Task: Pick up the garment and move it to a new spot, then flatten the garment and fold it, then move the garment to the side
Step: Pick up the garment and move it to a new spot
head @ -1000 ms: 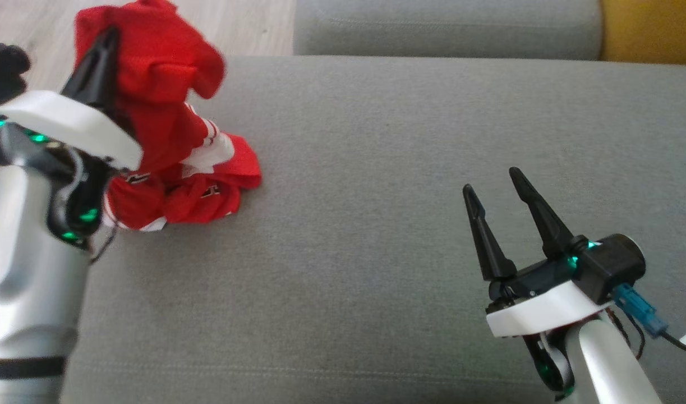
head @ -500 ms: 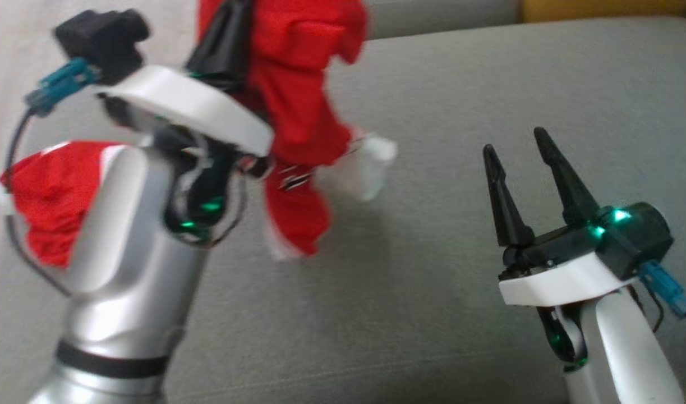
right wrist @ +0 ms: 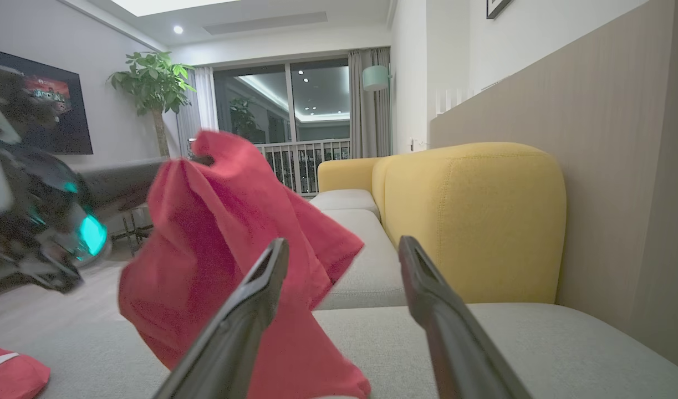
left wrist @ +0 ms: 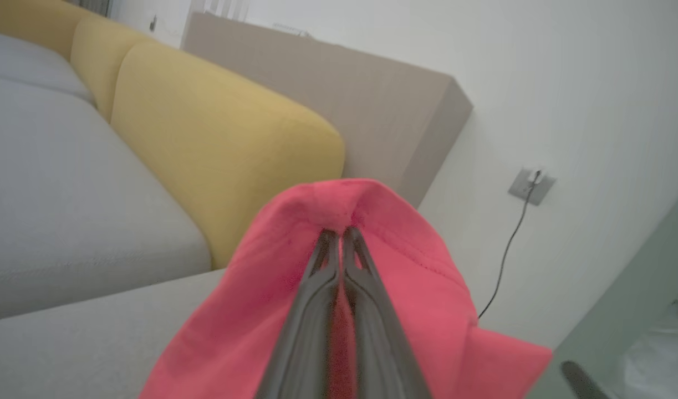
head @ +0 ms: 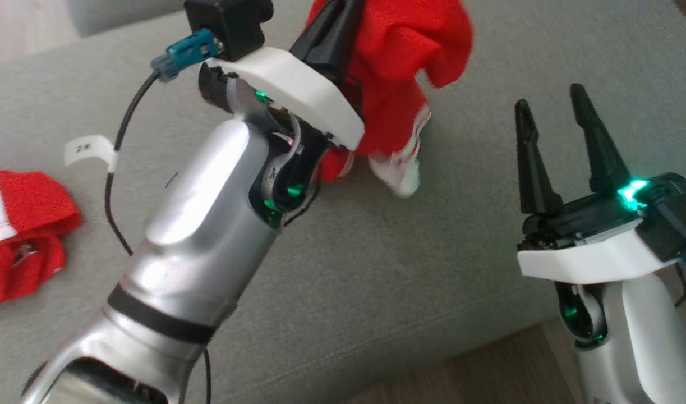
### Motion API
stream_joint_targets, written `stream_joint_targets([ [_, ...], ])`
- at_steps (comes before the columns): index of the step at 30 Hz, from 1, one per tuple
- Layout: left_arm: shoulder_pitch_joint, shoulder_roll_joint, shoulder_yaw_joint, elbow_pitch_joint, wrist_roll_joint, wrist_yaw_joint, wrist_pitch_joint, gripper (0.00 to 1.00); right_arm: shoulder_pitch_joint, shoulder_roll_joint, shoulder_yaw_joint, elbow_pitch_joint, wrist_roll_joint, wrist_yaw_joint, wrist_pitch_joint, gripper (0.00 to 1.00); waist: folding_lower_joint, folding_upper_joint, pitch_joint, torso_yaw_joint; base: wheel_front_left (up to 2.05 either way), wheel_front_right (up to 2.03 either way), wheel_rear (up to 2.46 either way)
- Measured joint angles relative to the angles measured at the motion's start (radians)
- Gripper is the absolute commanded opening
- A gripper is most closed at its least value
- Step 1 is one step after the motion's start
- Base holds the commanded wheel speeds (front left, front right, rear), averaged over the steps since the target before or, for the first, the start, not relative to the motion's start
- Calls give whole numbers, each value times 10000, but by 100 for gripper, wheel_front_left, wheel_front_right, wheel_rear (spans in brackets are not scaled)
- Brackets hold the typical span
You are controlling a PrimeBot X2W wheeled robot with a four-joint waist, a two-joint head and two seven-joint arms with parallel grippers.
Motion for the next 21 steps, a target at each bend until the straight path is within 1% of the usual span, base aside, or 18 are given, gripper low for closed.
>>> stream_joint_targets([
  [2,-208,4,-121,963,-31,-17,-215,0,-2,0,140,-88,44,0,-2,100,0,0,247,-184,0,0,0],
  [3,-287,4,-178,1411,-138,-13,-357,19,-2,0,192,-107,44,0,-2,100,0,0,358,-262,0,0,0],
  [4,-287,4,-178,1411,-138,-13,-357,100,-2,0,192,-107,44,0,-2,100,0,0,358,-262,0,0,0],
  [8,-519,15,-800,2819,-362,-244,-848,100,-3,0,339,-123,46,0,-2,100,0,0,720,-461,0,0,0],
  [11,-632,6,-1229,3150,-740,-420,-1264,100,-5,0,359,-119,44,0,-2,100,0,0,804,-381,0,0,0],
  [13,-728,8,-1430,3279,-775,-466,-1482,100,-5,0,382,-115,35,0,-2,100,0,0,770,-222,0,0,0],
  [14,-763,15,-1546,3352,-752,-560,-1563,100,-5,0,395,-105,15,0,-2,100,0,0,736,-128,0,0,0],
  [18,-695,10,-1434,3400,-602,-625,-1712,100,16,0,407,6,-148,0,-2,100,0,0,486,312,0,0,0],
  [21,-201,148,-886,2872,-234,-581,-1714,100,61,0,401,196,-355,0,-2,100,0,0,201,735,0,0,0],
])
